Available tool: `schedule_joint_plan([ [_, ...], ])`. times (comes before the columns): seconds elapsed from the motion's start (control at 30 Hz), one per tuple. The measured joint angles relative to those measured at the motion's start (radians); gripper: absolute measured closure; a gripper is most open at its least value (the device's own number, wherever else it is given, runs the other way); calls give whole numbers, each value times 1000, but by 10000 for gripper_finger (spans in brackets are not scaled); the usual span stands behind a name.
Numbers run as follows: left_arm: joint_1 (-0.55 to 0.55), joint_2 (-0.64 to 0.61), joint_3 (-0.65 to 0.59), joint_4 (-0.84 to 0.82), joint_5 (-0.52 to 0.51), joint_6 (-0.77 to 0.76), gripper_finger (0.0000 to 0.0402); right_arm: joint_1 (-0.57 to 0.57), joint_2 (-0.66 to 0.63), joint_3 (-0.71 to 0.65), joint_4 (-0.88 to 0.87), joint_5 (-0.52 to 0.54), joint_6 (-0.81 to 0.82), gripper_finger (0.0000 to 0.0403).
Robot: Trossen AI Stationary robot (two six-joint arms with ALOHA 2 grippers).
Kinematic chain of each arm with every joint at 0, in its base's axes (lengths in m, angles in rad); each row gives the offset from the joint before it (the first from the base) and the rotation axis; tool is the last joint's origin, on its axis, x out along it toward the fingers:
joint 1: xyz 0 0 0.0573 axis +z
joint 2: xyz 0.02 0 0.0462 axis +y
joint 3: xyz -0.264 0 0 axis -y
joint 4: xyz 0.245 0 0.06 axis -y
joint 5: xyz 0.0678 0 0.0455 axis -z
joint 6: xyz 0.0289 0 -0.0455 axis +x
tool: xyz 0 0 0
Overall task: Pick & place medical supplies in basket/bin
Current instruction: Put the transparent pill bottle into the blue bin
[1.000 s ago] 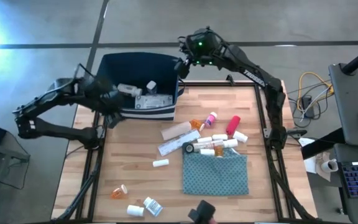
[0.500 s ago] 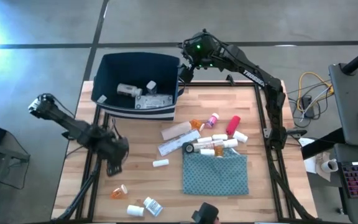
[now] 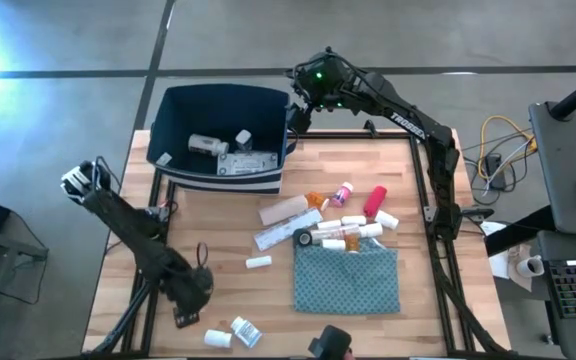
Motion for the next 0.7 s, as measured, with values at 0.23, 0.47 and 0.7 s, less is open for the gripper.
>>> schedule_joint_plan([
  [0.23,-49,72,13,105,1,-61,208,0,0,0,0,0,1,113],
  [0.47,-51,136,11,78,-94,-130,204,0,0,-18,11,0,5,108],
  [0.7,-50,215,-4,101,-113,-152,189,0,0,-69,8,0,21,112],
])
